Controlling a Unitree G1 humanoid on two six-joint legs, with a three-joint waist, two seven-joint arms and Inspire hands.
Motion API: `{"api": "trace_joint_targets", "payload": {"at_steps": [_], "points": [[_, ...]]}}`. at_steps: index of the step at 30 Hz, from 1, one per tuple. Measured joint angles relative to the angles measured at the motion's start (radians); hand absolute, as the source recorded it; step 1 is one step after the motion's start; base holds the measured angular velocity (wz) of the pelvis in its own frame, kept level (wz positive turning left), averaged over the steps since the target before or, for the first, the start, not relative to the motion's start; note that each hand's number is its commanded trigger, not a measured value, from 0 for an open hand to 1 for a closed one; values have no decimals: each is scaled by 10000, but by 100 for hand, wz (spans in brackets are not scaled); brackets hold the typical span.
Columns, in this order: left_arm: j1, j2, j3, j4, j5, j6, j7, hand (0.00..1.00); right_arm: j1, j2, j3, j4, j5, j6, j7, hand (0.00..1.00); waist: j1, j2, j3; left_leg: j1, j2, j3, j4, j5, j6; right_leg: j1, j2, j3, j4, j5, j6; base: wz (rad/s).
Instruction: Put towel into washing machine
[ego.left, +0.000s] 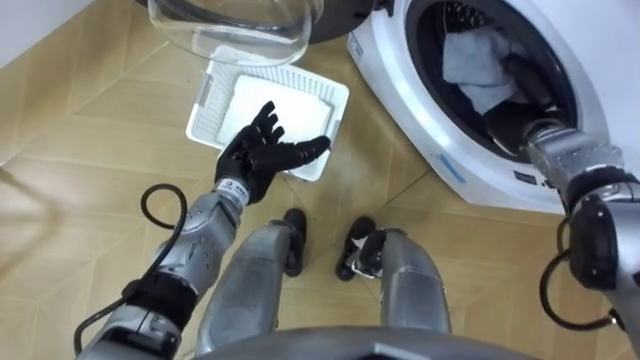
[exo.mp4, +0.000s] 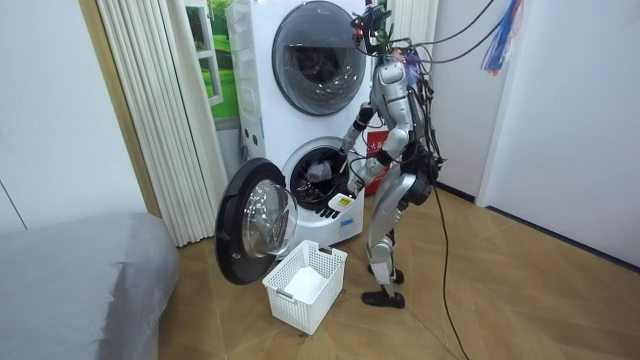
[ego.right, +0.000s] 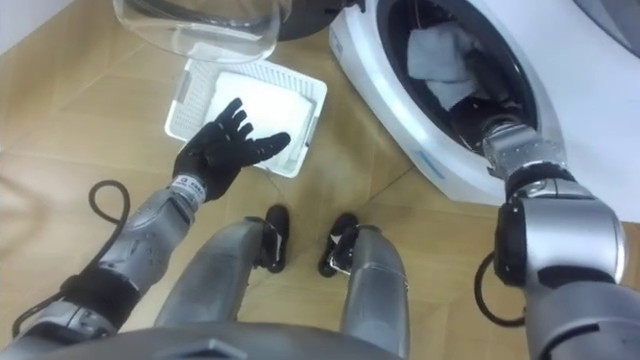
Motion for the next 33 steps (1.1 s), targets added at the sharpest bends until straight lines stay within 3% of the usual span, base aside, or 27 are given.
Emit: {"api": "trace_joint_targets", "payload": {"at_steps": [5,9,14,22,26,33], "points": [[-38,-187,-17,-19,63,-19,238,0,-5,0,-657,-292,456,-16,-1114,0,-2,12,-6,-54,2,-1,16,10,76,48,-60,-125,2,23,39,6],[-131,-227,-6,-19,102,-27,334,0,-5,0,-666,-412,744,-196,-1831,0,1,16,-8,-54,4,3,18,28,107,100,-108,-238,2,25,44,5],[-217,-255,9,-19,103,-78,493,0,1,53,-666,-558,782,-452,-2415,0,11,36,-15,-47,9,24,1,29,111,110,-111,-250,-6,23,47,1],[-340,-278,-5,-9,255,-85,499,0,94,119,-651,-587,1010,-522,-2849,0,27,178,-63,316,9,35,-192,33,117,459,-80,-267,-178,24,77,1],[-395,-268,-6,89,288,-84,434,0,415,179,-641,-804,1058,-847,-2921,0,61,379,-117,553,15,-26,-348,37,119,775,-44,-377,-398,33,116,4],[-379,-98,31,697,306,-91,284,0,1292,567,-638,-886,1063,-1752,-2503,0,66,699,-136,1469,57,-276,-931,40,113,1905,230,-573,-1327,163,281,5]]}}
